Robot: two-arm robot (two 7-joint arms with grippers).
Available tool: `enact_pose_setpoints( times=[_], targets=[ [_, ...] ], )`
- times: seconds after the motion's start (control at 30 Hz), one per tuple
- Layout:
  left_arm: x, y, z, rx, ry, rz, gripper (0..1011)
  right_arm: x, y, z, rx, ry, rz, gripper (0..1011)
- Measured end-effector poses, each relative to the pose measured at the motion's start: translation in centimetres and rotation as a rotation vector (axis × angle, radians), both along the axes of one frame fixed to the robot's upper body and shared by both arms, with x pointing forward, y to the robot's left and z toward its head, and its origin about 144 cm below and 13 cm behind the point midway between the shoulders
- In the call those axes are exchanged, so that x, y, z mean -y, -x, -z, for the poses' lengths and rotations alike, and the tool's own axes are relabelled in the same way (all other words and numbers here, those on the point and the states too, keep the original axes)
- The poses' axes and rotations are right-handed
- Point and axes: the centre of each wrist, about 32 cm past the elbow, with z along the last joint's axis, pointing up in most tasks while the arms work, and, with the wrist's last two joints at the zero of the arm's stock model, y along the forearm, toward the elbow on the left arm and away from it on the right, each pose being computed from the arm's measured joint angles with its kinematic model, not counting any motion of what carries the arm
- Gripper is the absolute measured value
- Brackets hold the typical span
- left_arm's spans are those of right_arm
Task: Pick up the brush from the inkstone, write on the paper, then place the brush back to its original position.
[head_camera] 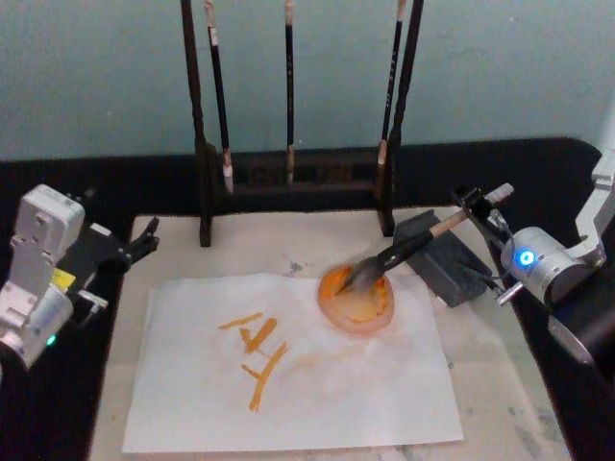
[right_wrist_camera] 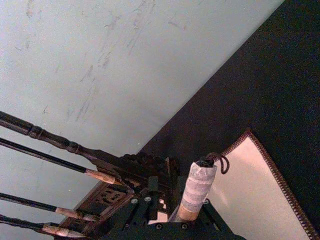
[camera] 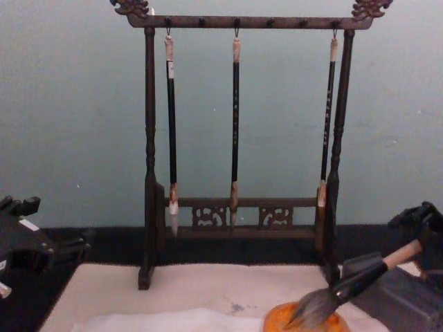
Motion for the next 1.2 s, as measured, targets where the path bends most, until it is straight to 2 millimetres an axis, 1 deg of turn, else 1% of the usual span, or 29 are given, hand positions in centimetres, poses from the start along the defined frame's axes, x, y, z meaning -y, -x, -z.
enact_pose_setpoints(
  times=[0.07,0.1,0.13,0.17,0.27,0.37,0.43,0.53,0.57,0.6,0.67,0.7,0.73,0.77,0.83,0.87,1.2],
  targets=[
    [0.0,0.0,0.0,0.0,0.0,0.0,1010,0.0,0.01,0.01,0.0,0.0,0.0,304],
    [0.0,0.0,0.0,0.0,0.0,0.0,1010,0.0,0.01,0.01,0.0,0.0,0.0,313],
    [0.0,0.0,0.0,0.0,0.0,0.0,1010,0.0,0.01,0.01,0.0,0.0,0.0,343],
    [0.0,0.0,0.0,0.0,0.0,0.0,1010,0.0,0.01,0.01,0.0,0.0,0.0,399],
    [0.0,0.0,0.0,0.0,0.0,0.0,1010,0.0,0.01,0.02,0.0,0.0,0.0,456],
    [0.0,0.0,0.0,0.0,0.0,0.0,1010,0.0,0.01,0.01,0.0,0.0,-0.001,586],
    [0.0,0.0,0.0,0.0,0.0,0.0,1010,0.0,0.01,0.02,0.0,0.0,-0.001,626],
    [0.0,0.0,0.0,0.0,0.0,0.0,1010,0.0,0.01,0.01,0.0,0.0,-0.001,727],
    [0.0,0.0,0.0,0.0,0.0,0.0,1010,0.0,0.01,0.02,0.0,0.0,-0.001,742],
    [0.0,0.0,0.0,0.0,0.0,0.0,1010,0.0,0.01,0.02,0.0,0.0,-0.001,798],
    [0.0,0.0,0.0,0.0,0.0,0.0,1009,0.0,0.01,0.01,0.0,0.0,-0.001,850],
    [0.0,0.0,0.0,0.0,0.0,0.0,1010,0.0,0.01,0.02,0.0,0.0,-0.001,850],
    [0.0,0.0,0.0,0.0,0.0,0.0,1009,0.0,0.02,0.02,0.0,0.0,-0.001,908],
    [0.0,0.0,0.0,0.0,0.0,0.0,1010,0.0,0.01,0.02,0.0,0.0,-0.001,921],
    [0.0,0.0,0.0,0.0,0.0,0.0,1010,0.0,0.01,0.01,0.0,0.0,-0.001,985],
    [0.0,0.0,0.0,0.0,0.0,0.0,1010,0.0,0.01,0.01,0.0,0.0,-0.001,1000],
    [0.0,0.0,0.0,0.0,0.0,0.0,1009,0.12,0.11,0.1,0.0,0.0,-0.005,1000]
  ],
)
